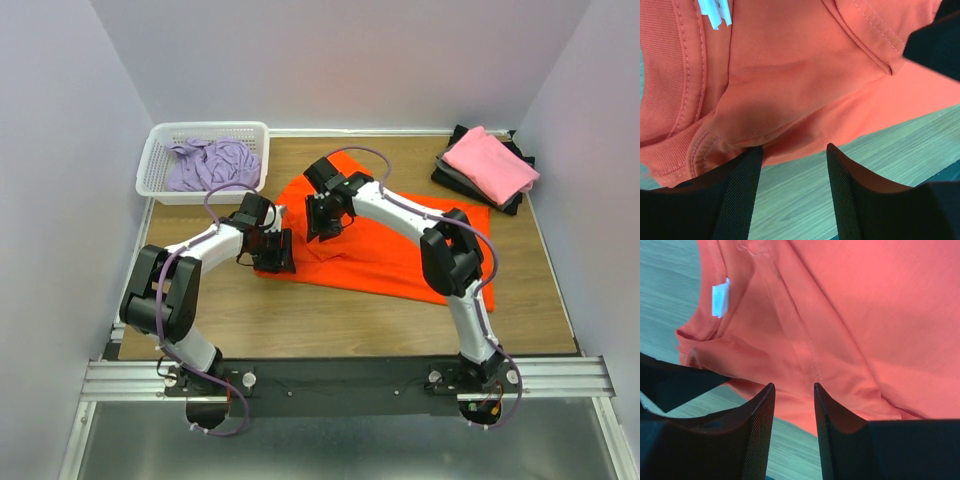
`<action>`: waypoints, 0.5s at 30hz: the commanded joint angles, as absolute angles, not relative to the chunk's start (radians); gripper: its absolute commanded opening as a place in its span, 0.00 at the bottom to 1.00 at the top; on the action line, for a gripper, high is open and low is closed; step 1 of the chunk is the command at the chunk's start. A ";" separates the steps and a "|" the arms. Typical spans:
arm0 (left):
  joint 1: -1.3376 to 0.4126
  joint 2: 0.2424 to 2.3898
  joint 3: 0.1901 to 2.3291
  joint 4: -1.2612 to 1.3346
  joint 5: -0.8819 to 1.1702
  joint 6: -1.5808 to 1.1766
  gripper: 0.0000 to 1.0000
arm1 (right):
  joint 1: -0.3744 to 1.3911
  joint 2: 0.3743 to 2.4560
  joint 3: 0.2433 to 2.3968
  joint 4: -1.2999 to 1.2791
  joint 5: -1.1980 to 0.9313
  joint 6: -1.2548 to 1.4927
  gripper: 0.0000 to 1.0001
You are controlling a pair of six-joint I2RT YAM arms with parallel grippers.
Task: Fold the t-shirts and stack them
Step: Fold the tshirt
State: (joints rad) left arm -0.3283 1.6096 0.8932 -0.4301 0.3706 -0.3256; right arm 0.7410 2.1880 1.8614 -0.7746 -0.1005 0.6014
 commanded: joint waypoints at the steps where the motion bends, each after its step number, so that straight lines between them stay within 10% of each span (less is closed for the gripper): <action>1: -0.325 1.592 0.873 -0.416 0.334 -0.307 0.62 | 0.758 2.224 1.827 -0.772 -0.091 0.584 0.43; 15: -0.311 1.580 0.888 -0.442 0.339 -0.258 0.63 | 0.781 2.241 1.764 -0.776 -0.040 0.595 0.40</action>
